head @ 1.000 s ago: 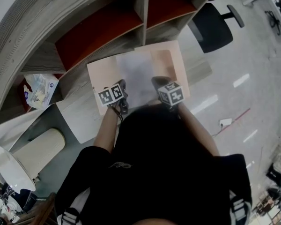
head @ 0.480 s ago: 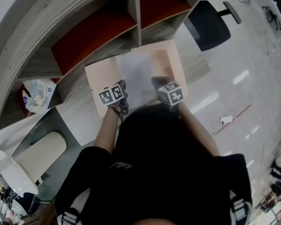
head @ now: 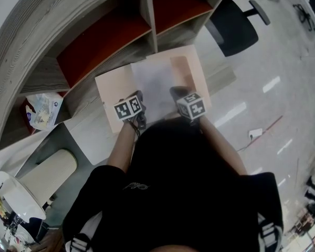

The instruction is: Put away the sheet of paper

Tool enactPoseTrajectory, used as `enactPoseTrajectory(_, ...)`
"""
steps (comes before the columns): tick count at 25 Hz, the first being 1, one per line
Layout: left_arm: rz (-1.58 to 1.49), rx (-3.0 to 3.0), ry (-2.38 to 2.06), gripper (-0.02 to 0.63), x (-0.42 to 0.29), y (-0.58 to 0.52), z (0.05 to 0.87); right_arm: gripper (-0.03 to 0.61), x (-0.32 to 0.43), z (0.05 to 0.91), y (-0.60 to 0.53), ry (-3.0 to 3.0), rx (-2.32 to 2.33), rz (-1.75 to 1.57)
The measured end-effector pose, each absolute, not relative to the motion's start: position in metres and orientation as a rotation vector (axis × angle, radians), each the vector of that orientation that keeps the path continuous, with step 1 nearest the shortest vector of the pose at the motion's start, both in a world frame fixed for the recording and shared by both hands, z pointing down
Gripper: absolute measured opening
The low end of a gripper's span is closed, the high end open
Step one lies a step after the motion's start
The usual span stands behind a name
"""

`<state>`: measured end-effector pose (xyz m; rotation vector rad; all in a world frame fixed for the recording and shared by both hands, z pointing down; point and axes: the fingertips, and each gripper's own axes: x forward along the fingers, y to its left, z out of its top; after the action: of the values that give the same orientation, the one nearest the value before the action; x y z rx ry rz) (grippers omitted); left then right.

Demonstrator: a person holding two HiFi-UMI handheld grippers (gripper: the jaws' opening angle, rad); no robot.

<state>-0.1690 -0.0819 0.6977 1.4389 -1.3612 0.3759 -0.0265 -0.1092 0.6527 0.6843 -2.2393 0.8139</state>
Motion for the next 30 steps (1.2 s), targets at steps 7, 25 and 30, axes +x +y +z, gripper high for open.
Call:
enactPoseTrajectory(7,0.416,1.441,-1.387,0.046,-0.165,-0.083,0.699,0.021,-0.034,0.654,-0.107,-2.239,0.666,0.796)
enactPoseTrajectory(25,0.389,1.407,-1.349,0.046,-0.151,-0.086,0.698,0.021,-0.032,0.658,-0.114,-2.213,0.676,0.816)
enactPoseTrajectory(30,0.408,1.396,-1.340,0.046,-0.153,-0.082,0.699,0.021,-0.032,0.658,-0.112,-2.208,0.678,0.820)
